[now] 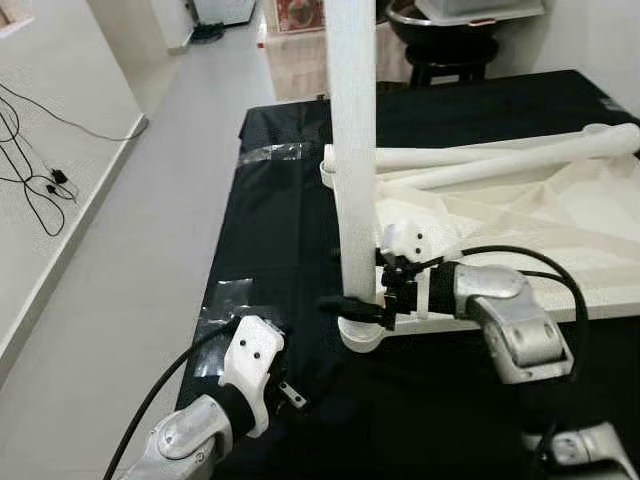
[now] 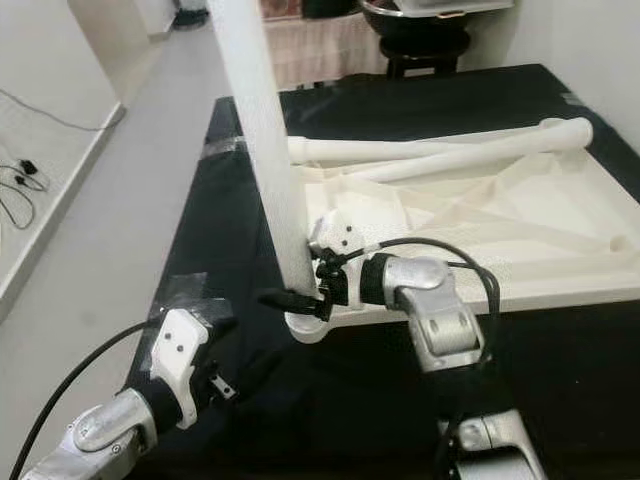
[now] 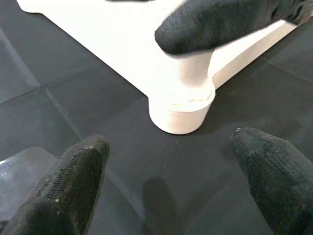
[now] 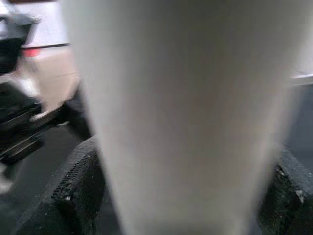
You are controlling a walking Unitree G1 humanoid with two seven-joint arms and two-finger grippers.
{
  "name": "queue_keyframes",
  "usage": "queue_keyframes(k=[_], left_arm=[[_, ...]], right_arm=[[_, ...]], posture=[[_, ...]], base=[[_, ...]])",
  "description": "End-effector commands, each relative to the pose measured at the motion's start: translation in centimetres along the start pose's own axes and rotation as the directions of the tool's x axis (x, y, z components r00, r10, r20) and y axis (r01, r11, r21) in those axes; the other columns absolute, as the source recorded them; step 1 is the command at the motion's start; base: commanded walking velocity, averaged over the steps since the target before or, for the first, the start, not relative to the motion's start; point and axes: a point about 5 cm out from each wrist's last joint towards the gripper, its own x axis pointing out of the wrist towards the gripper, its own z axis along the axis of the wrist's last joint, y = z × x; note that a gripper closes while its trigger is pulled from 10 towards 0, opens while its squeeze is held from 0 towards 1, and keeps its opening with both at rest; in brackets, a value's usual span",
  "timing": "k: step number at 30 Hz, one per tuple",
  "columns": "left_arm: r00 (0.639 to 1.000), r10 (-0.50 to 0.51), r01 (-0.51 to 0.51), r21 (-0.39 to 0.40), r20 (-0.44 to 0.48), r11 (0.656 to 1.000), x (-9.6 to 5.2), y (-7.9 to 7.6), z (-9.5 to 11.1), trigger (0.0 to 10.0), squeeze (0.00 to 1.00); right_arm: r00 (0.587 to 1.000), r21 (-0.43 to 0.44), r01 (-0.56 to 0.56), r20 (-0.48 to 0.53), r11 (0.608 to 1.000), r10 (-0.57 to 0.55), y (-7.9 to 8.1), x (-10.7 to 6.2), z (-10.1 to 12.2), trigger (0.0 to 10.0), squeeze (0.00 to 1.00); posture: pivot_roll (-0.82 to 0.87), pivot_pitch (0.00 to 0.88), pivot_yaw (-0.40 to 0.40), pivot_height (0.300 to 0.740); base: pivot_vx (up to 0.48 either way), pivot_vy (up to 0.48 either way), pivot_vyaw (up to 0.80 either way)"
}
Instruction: Building children table
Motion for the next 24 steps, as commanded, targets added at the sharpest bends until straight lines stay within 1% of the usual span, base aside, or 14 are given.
queue_keyframes(k=[1, 2, 4, 5, 6, 7, 11, 14, 15, 19, 21, 22, 24], left_arm=[[1.000, 0.006, -0.006, -0.001, -0.026, 1.000, -0.1, 0.0, -0.6, 10.0, 0.00], [1.000, 0.006, -0.006, -0.001, -0.026, 1.000, -0.1, 0.0, -0.6, 10.0, 0.00], [1.000, 0.007, -0.007, -0.001, -0.026, 1.000, -0.1, -0.1, -0.6, 10.0, 0.00], [1.000, 0.007, -0.007, -0.001, -0.026, 1.000, -0.1, -0.1, -0.6, 10.0, 0.00], [1.000, 0.007, -0.007, -0.001, -0.027, 1.000, -0.1, -0.1, -0.6, 10.0, 0.00], [1.000, 0.008, -0.008, -0.001, -0.028, 1.000, -0.1, -0.2, -0.6, 10.0, 0.00], [1.000, 0.008, -0.008, -0.001, -0.029, 1.000, -0.1, -0.3, -0.6, 10.0, 0.00], [1.000, 0.007, -0.007, -0.002, -0.030, 1.000, -0.2, -0.3, -0.6, 10.0, 0.00], [1.000, 0.006, -0.006, -0.003, -0.030, 1.000, -0.2, -0.4, -0.7, 10.0, 0.00], [1.000, 0.005, -0.006, -0.004, -0.031, 1.000, -0.2, -0.4, -0.7, 10.0, 0.00], [0.999, 0.005, -0.005, -0.005, -0.032, 1.000, -0.2, -0.4, -0.7, 10.0, 0.00], [0.999, 0.005, -0.005, -0.005, -0.032, 1.000, -0.2, -0.4, -0.7, 10.0, 0.00], [0.999, 0.005, -0.005, -0.006, -0.032, 1.000, -0.2, -0.4, -0.7, 10.0, 0.00]], right_arm=[[0.998, 0.000, -0.066, 0.004, 0.998, 0.066, -0.4, 0.3, 0.1, 10.0, 0.00], [0.998, 0.000, -0.066, 0.004, 0.998, 0.066, -0.4, 0.3, 0.1, 10.0, 0.00], [0.997, -0.006, -0.068, -0.023, 0.998, 0.068, -1.2, 0.3, 0.0, 10.0, 0.00], [0.997, -0.006, -0.068, -0.023, 0.998, 0.068, -1.2, 0.3, 0.0, 10.0, 0.00], [0.997, 0.001, -0.079, -0.012, 0.997, 0.079, -1.6, 0.2, 0.1, 5.3, 0.00], [0.996, 0.009, -0.084, 0.005, 0.996, 0.084, -2.0, 0.1, 0.3, 0.0, 0.00], [0.995, 0.018, -0.101, 0.025, 0.995, 0.101, -2.5, -0.3, 0.4, 0.0, 0.00], [0.994, 0.024, -0.110, 0.028, 0.994, 0.110, -2.6, -0.5, 0.3, 0.0, 0.00], [0.993, 0.038, -0.117, 0.036, 0.992, 0.116, -2.7, -0.8, 0.0, 0.0, 0.00], [0.993, 0.041, -0.115, 0.041, 0.993, 0.113, -2.7, -1.0, -0.2, 0.0, 0.00], [0.996, 0.041, -0.071, 0.063, 0.997, 0.068, -2.8, -1.2, -0.4, 0.0, 0.00], [0.996, 0.041, -0.071, 0.063, 0.997, 0.068, -2.8, -1.2, -0.4, 0.0, 0.00], [0.996, 0.040, 0.051, 0.073, 0.998, -0.054, -2.9, -1.6, -1.0, 0.0, 0.00]], posture=[[0.11, 0.138, 0.078, 0.740], [0.11, 0.138, 0.078, 0.740], [0.11, 0.138, 0.078, 0.740], [0.11, 0.138, 0.078, 0.740], [0.12, 0.141, 0.078, 0.740], [0.12, 0.142, 0.078, 0.740], [0.12, 0.144, 0.078, 0.740], [0.11, 0.145, 0.079, 0.740], [0.10, 0.146, 0.078, 0.740], [0.10, 0.145, 0.080, 0.740], [0.09, 0.143, 0.077, 0.740], [0.09, 0.143, 0.077, 0.740], [0.08, 0.146, 0.075, 0.740]], base=[[0.000, 0.000, 0.00], [0.000, 0.000, 0.00], [0.000, 0.000, 0.00], [0.000, 0.000, 0.00], [0.000, 0.000, 0.00], [0.000, 0.000, 0.00], [0.000, 0.000, 0.00], [0.000, 0.000, 0.00], [0.000, 0.000, 0.00], [0.000, 0.000, 0.00], [0.000, 0.000, 0.00], [0.000, 0.000, 0.00], [0.000, 0.000, 0.00]])
